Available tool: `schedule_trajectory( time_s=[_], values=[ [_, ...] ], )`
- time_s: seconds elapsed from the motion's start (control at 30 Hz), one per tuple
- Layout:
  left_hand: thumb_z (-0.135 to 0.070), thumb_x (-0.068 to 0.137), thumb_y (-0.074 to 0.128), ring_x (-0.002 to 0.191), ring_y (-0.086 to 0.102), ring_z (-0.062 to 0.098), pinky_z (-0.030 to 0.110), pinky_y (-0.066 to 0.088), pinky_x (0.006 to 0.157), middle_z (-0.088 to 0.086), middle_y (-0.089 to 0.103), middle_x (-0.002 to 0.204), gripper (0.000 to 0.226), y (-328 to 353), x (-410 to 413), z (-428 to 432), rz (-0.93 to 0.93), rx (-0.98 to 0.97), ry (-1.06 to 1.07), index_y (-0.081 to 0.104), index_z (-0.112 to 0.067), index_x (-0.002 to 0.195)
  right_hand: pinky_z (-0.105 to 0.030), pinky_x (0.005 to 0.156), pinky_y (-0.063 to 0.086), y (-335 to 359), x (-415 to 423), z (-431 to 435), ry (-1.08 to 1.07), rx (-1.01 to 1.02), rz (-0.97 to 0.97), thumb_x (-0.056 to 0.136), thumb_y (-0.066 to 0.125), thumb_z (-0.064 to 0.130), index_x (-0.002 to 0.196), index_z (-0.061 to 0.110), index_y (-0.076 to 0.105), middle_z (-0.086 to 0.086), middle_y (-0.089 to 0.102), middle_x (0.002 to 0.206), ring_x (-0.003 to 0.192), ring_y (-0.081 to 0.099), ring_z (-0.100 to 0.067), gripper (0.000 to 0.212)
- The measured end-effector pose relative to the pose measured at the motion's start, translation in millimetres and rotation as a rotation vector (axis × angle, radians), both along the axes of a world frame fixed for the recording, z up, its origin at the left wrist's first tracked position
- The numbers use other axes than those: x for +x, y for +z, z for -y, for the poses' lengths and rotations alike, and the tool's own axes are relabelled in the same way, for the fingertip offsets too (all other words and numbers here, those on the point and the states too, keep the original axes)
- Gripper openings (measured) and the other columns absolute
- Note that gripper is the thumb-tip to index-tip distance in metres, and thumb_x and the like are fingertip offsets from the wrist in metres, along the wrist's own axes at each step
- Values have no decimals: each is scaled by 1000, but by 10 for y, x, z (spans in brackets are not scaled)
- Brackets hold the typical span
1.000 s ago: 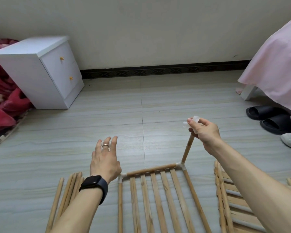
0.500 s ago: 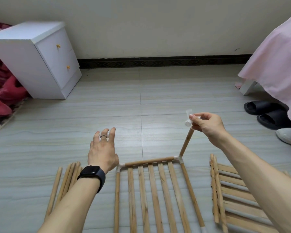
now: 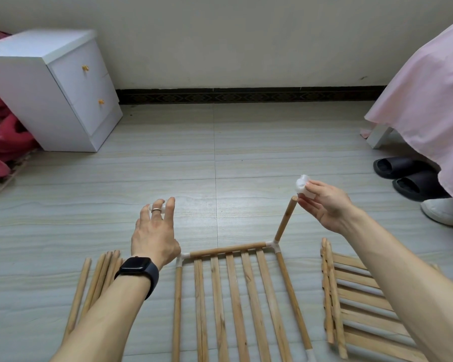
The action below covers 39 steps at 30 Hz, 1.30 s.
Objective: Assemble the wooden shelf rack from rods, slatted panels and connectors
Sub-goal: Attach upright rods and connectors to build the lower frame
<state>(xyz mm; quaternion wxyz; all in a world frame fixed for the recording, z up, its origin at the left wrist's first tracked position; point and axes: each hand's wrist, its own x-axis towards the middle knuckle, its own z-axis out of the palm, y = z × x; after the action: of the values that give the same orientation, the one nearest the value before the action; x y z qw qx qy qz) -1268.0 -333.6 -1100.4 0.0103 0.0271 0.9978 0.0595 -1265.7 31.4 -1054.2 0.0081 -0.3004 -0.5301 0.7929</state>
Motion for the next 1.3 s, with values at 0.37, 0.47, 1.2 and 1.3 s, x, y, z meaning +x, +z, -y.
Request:
schedule_trajectory(
  time_s=[0.37,0.47,1.2,1.3],
  values=[
    [-9,81,64,146,16,33,40,47,103,4,16,160,94,-4,10,-1,10,-15,-2,9,-27,155,-25,67,60,99,31,46,67,-185,-34,83,81,34,133,4,55,-17,59,110,70,65,-16,64],
    [-10,80,65,145,17,33,40,48,102,5,16,159,95,-9,4,2,8,-20,-4,9,-27,155,-24,64,60,97,41,53,83,-192,-16,93,71,34,134,0,54,-18,65,106,68,64,-15,56],
    [-13,80,65,142,16,36,40,52,95,3,11,160,97,-57,-26,-5,21,-37,13,4,-28,154,-29,77,55,-78,-33,82,79,356,-70,81,78,46,145,15,48,-14,66,121,97,70,-23,77],
    [-13,78,65,140,18,36,40,53,92,4,12,159,97,-63,-26,-7,18,-39,14,5,-28,153,-28,78,59,-101,-1,50,56,334,-103,75,85,37,140,21,54,-13,63,127,100,74,-25,74]
  ],
)
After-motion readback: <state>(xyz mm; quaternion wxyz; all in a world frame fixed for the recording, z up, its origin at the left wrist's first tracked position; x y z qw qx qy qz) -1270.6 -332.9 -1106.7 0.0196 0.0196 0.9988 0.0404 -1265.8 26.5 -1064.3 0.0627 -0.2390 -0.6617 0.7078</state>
